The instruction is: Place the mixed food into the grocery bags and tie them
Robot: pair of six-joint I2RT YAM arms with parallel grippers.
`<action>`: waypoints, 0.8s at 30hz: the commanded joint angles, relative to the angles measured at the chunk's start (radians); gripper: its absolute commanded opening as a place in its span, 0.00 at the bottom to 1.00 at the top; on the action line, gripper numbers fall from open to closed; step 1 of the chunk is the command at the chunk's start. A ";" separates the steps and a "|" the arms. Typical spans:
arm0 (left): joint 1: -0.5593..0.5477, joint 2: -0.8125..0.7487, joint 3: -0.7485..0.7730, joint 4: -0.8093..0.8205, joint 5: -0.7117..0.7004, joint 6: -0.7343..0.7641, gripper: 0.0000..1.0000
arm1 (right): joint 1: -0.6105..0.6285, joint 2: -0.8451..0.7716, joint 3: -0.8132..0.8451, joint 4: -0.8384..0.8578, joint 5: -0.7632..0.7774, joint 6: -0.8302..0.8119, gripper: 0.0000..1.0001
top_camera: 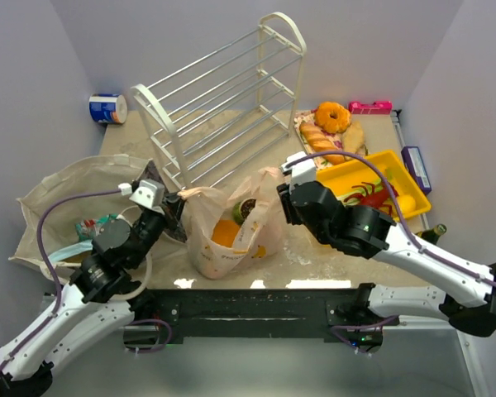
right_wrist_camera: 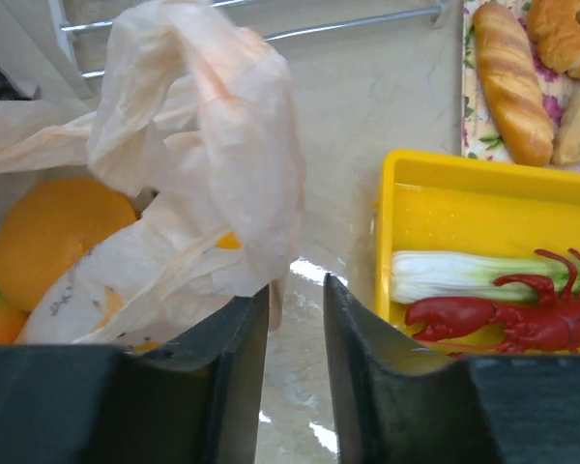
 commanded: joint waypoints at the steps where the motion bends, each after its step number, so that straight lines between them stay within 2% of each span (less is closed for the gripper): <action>1: 0.003 -0.044 0.017 0.062 0.013 -0.010 0.00 | -0.002 -0.075 0.124 -0.034 -0.048 0.048 0.61; 3: 0.003 -0.052 0.016 0.065 0.010 -0.009 0.00 | -0.002 -0.089 0.176 -0.025 -0.082 0.045 0.76; 5: 0.003 -0.058 0.009 0.071 0.008 -0.010 0.00 | -0.002 -0.089 0.231 -0.017 -0.122 0.040 0.87; 8: 0.003 -0.066 -0.003 0.079 0.008 -0.012 0.00 | -0.002 -0.025 0.339 -0.054 -0.160 -0.004 0.97; 15: 0.003 -0.072 -0.003 0.071 0.005 0.001 0.00 | -0.002 0.201 0.575 -0.177 -0.326 -0.153 0.99; 19: 0.003 -0.072 0.000 0.070 0.004 0.007 0.00 | -0.001 0.363 0.711 -0.232 -0.364 -0.187 0.99; 24: 0.003 -0.073 -0.001 0.065 0.005 0.005 0.00 | -0.001 0.457 0.804 -0.226 -0.401 -0.245 0.99</action>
